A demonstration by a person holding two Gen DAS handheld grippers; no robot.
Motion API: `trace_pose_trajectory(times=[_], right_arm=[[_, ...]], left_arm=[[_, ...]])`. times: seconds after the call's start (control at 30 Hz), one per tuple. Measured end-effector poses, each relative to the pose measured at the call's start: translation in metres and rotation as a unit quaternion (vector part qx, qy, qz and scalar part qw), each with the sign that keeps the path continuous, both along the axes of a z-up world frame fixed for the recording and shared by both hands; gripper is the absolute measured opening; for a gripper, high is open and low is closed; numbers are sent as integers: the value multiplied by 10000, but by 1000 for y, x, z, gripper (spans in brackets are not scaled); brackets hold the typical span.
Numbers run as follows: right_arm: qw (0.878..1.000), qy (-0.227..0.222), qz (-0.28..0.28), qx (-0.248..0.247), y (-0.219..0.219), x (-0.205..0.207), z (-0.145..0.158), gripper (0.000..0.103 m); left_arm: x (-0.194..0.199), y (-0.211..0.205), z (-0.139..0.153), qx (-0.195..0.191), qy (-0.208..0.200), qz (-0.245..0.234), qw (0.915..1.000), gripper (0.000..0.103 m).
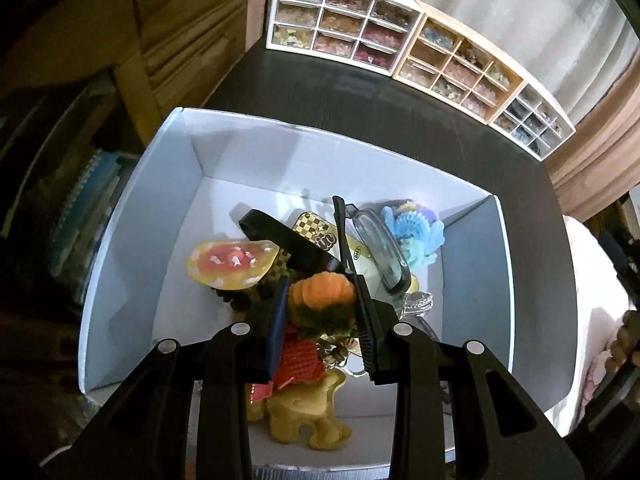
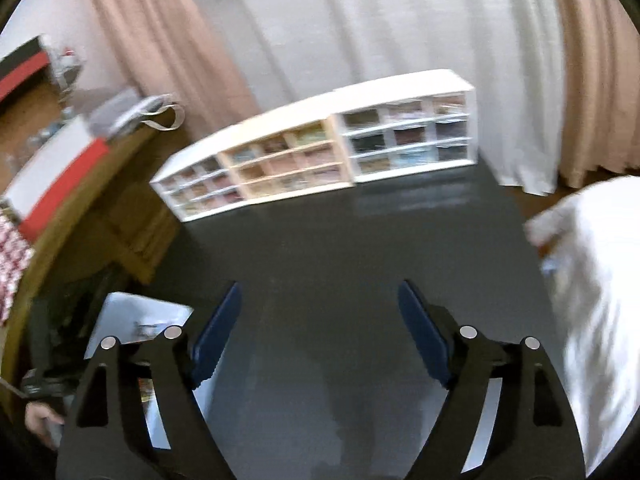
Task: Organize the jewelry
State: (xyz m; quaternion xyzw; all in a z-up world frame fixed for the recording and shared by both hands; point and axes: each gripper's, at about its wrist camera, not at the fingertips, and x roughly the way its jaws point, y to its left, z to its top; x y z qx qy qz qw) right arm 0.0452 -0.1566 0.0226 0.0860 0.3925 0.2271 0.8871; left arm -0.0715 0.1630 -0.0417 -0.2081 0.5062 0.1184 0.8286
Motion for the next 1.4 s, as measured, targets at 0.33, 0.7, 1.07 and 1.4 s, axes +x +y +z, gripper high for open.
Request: trace_pose_trajectory(times=[0.33, 0.7, 1.07, 1.4], right_arm=[[9919, 441, -1145, 322, -63, 13, -12, 96], [9909, 391, -1234, -372, -74, 13, -28, 96], [9903, 575, -1190, -440, -69, 17, -42, 96], [9852, 674, -1409, -700, -88, 23, -60, 96]], left_arm=[[2, -1, 0, 22, 86, 68, 9999, 35], [4, 2, -13, 259, 484, 174, 9983, 99], [-16, 2, 45, 1091, -1175, 607, 9852, 99], [-38, -44, 112, 2331, -2623, 764, 9333, 99]])
